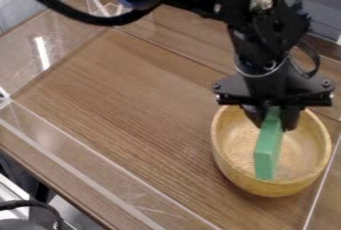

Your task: Put the green block in the brown bowl

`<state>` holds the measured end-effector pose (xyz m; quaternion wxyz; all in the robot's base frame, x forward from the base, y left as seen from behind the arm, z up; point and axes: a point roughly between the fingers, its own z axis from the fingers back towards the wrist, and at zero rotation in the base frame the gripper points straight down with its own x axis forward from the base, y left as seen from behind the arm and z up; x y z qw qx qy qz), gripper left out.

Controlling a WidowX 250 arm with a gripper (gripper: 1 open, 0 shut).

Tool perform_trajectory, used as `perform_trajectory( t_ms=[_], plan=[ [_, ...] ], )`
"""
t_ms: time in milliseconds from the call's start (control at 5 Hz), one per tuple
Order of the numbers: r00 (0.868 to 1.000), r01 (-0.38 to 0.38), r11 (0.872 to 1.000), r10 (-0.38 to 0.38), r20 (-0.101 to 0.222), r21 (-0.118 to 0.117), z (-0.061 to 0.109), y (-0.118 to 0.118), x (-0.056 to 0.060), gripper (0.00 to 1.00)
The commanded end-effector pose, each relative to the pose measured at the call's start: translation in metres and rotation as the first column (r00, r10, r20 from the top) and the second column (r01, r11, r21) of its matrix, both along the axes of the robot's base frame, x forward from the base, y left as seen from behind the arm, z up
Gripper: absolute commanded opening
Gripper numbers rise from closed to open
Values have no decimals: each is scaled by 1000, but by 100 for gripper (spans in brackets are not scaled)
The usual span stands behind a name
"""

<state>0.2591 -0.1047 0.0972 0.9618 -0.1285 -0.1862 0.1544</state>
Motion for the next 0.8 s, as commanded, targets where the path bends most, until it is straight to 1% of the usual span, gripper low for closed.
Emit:
perform_trajectory(
  t_ms=[0, 600],
  plan=[
    [999, -18, 1000, 19, 27, -17, 5, 1, 7, 0],
    [999, -33, 999, 33, 15, -25, -5, 3, 11, 0]
  ],
)
